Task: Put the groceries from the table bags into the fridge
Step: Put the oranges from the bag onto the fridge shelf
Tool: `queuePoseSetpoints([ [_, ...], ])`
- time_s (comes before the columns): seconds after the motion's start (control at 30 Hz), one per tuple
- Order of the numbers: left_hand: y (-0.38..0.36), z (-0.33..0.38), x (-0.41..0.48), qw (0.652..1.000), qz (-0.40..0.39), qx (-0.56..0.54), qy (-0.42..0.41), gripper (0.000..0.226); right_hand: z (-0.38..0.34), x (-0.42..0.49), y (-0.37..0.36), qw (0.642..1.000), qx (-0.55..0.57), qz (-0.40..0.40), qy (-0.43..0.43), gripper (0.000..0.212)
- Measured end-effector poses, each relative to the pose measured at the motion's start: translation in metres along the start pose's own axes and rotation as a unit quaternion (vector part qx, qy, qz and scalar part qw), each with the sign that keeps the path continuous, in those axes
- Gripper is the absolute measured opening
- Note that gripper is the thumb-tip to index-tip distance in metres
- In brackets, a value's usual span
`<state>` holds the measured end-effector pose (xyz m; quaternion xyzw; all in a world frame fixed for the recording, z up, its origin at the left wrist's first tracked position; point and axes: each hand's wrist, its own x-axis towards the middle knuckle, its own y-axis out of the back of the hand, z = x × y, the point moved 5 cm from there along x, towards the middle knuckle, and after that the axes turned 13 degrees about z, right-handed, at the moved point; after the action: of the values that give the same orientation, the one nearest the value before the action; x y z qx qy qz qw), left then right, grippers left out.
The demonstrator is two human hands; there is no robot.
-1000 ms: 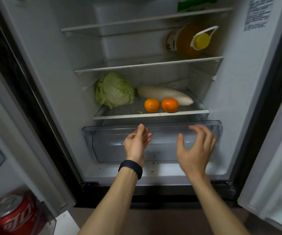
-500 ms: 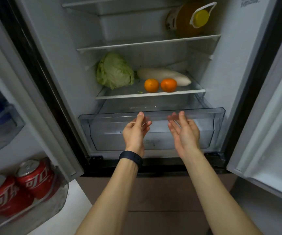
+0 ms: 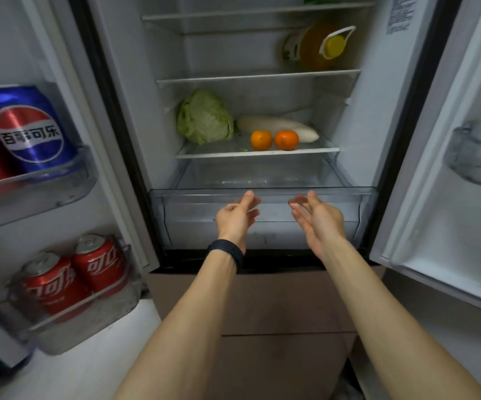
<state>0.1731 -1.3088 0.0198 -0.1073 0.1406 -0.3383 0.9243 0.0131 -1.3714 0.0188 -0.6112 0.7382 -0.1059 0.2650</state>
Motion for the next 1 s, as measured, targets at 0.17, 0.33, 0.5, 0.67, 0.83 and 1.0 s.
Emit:
queuePoseSetpoints([
  [0.17, 0.017, -0.005, -0.017, 0.984, -0.043, 0.174, 0.018, 0.019, -0.003, -0.018, 0.017, 0.996, -0.078, -0.02, -0.028, 0.021],
  [0.33, 0.03, 0.049, -0.02, 0.917, -0.065, 0.318, -0.234, 0.003, -0.029, -0.052, 0.026, 0.956, -0.257, -0.08, 0.118, 0.016],
  [0.5, 0.013, 0.111, -0.002, 0.845, -0.064, 0.38, -0.371, 0.01, -0.066, -0.026, -0.016, 0.894, -0.321, -0.094, 0.3, 0.01],
  [0.67, -0.033, 0.138, 0.055, 0.786, -0.087, 0.452, -0.413, 0.028, -0.094, 0.038, -0.082, 0.81, -0.437, -0.09, 0.381, 0.014],
  [0.83, -0.089, 0.139, 0.116, 0.759, -0.109, 0.512, -0.388, 0.054, -0.115, 0.113, -0.138, 0.684, -0.601, -0.07, 0.407, 0.048],
  [1.0, -0.142, 0.123, 0.17, 0.735, -0.109, 0.564, -0.362, 0.075, -0.113, 0.167, -0.169, 0.636, -0.695, -0.068, 0.328, 0.071],
])
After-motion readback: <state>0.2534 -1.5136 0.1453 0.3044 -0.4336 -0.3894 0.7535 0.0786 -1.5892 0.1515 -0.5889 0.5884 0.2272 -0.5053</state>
